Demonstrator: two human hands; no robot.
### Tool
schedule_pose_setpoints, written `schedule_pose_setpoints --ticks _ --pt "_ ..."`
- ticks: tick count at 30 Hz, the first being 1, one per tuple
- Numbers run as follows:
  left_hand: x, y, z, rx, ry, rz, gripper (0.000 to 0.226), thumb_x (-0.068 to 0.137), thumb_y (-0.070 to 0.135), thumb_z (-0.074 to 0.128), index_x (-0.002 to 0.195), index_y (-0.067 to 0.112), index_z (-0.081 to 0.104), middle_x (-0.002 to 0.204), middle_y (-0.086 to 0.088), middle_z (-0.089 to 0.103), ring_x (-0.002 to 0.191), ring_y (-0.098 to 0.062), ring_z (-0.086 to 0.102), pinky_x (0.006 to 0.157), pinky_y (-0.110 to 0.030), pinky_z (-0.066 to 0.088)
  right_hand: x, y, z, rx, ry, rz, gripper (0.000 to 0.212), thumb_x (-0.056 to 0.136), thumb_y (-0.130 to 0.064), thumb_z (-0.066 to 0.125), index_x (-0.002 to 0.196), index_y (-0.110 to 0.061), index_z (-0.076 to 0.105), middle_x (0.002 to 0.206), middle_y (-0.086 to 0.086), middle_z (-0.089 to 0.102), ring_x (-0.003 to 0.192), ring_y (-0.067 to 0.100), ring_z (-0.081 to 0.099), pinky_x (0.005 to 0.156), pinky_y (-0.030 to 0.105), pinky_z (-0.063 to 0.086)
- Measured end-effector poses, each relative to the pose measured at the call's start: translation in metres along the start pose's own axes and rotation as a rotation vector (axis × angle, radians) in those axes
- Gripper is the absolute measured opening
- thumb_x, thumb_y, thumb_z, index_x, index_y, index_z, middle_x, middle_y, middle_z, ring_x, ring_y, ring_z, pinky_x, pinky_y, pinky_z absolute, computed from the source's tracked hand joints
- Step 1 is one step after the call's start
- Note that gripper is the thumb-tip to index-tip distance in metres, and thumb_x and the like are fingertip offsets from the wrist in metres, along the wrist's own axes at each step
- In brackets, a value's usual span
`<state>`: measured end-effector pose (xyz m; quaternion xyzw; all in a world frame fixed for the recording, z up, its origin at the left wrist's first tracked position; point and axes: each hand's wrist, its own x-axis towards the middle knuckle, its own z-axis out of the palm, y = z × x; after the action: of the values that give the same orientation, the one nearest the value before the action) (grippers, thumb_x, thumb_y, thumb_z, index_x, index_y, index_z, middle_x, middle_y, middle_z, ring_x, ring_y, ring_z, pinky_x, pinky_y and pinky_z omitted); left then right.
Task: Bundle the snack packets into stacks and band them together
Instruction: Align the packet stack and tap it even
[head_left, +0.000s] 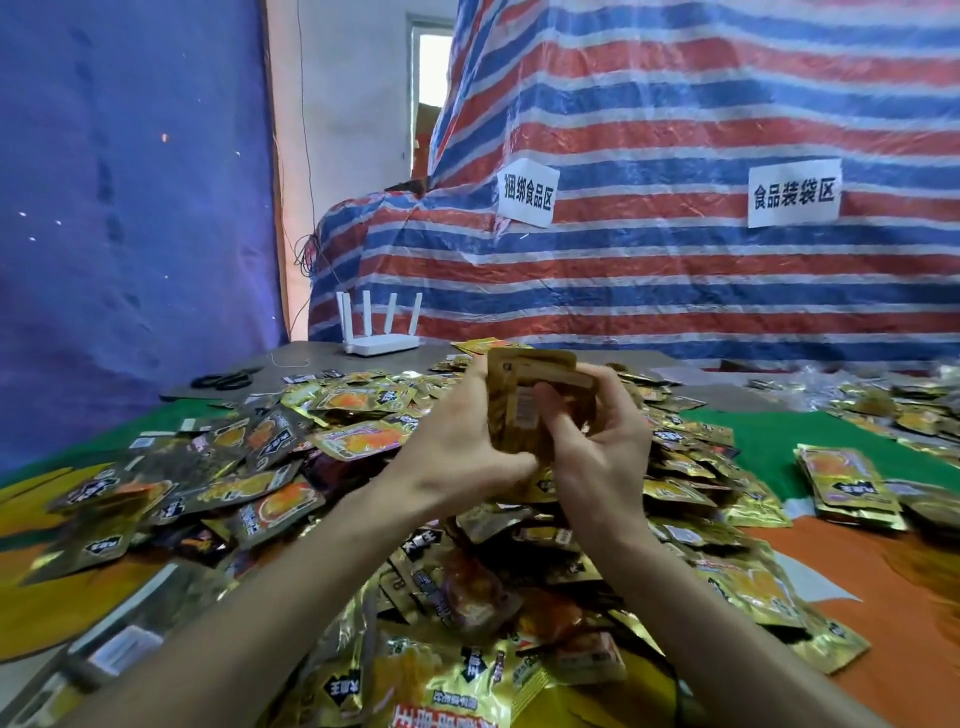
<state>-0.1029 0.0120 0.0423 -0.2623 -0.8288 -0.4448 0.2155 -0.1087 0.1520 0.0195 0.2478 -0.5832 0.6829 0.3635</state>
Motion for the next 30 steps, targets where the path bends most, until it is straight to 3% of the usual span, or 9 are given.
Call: schedule_pose_setpoints --ticks 4,7,11,16,19,22,25,28,30 --pt "-0.006 -0.007 0.016 -0.291 -0.059 -0.077 0.034 0.07 0.016 0.082 0.103 0.02 0.073 0.09 0.002 0.077 0.083 -0.013 0.074 0.074 -0.031 0.059 -0.001 -0.009 0.005 0.187 0.053 0.124 0.014 0.087 -0.006 0.077 0.093 -0.018 0.072 0.094 0.012 0.075 0.092 0.038 0.072 0.082 0.051 0.062" --pt "-0.005 -0.017 0.018 -0.382 0.063 -0.198 0.012 0.081 0.011 0.08 0.084 0.023 0.078 0.078 0.0 0.076 0.065 -0.015 0.069 0.057 -0.031 0.055 0.002 -0.007 0.004 0.268 -0.069 0.267 0.024 0.084 -0.024 0.072 0.108 -0.019 0.074 0.107 0.008 0.075 0.106 0.029 0.07 0.094 0.046 0.057" --pt "0.005 -0.021 0.0 -0.68 0.205 -0.399 0.022 0.07 0.026 0.081 0.091 0.021 0.077 0.094 -0.004 0.078 0.083 -0.023 0.074 0.07 -0.037 0.057 0.016 0.001 -0.017 -0.386 -0.162 0.063 0.034 0.094 -0.027 0.057 0.126 -0.029 0.066 0.131 -0.005 0.061 0.126 0.011 0.053 0.11 0.038 0.043" --pt "0.005 -0.026 -0.01 -0.856 0.207 -0.524 0.021 0.07 0.021 0.075 0.09 0.016 0.077 0.089 -0.003 0.077 0.074 -0.02 0.074 0.068 -0.033 0.057 0.016 0.019 -0.031 -1.092 -0.585 0.19 0.051 0.088 -0.043 0.068 0.138 -0.033 0.061 0.139 -0.009 0.057 0.131 0.017 0.044 0.11 0.038 0.032" --pt "0.003 -0.026 -0.016 -0.906 0.149 -0.568 0.03 0.063 0.019 0.072 0.092 0.011 0.074 0.081 -0.004 0.077 0.065 -0.018 0.074 0.054 -0.026 0.058 0.016 0.023 -0.025 -1.129 -0.481 0.177 0.052 0.09 -0.051 0.066 0.14 -0.038 0.058 0.132 -0.007 0.059 0.126 0.02 0.046 0.104 0.04 0.034" --pt "0.001 -0.026 -0.02 -0.938 0.08 -0.554 0.02 0.065 0.016 0.071 0.082 0.01 0.081 0.085 -0.008 0.077 0.068 -0.022 0.074 0.051 -0.028 0.058 0.014 0.026 -0.02 -1.129 -0.403 0.141 0.028 0.094 -0.047 0.063 0.118 -0.036 0.074 0.119 -0.01 0.061 0.116 0.017 0.05 0.096 0.041 0.035" --pt "0.001 -0.027 -0.02 -0.958 0.068 -0.518 0.019 0.067 0.012 0.068 0.078 0.011 0.083 0.091 -0.011 0.077 0.072 -0.023 0.075 0.06 -0.034 0.062 0.015 0.024 -0.023 -0.875 -0.195 0.15 0.017 0.096 -0.034 0.065 0.104 -0.03 0.079 0.104 -0.013 0.07 0.102 0.015 0.062 0.096 0.042 0.042" --pt "0.0 -0.026 -0.02 -0.966 0.096 -0.503 0.025 0.068 0.01 0.068 0.09 0.006 0.08 0.094 -0.014 0.077 0.075 -0.026 0.075 0.059 -0.036 0.062 0.023 0.014 -0.027 -0.608 0.004 0.114 0.013 0.099 -0.023 0.063 0.103 -0.025 0.076 0.088 -0.013 0.071 0.081 0.011 0.067 0.079 0.046 0.058" --pt "-0.001 -0.025 -0.019 -0.961 0.134 -0.461 0.024 0.067 0.01 0.07 0.09 0.007 0.079 0.093 -0.014 0.077 0.076 -0.026 0.075 0.059 -0.037 0.061 0.028 0.003 -0.025 -0.483 0.094 0.051 0.012 0.1 -0.02 0.062 0.098 -0.029 0.069 0.087 -0.015 0.07 0.081 0.009 0.067 0.071 0.035 0.061"
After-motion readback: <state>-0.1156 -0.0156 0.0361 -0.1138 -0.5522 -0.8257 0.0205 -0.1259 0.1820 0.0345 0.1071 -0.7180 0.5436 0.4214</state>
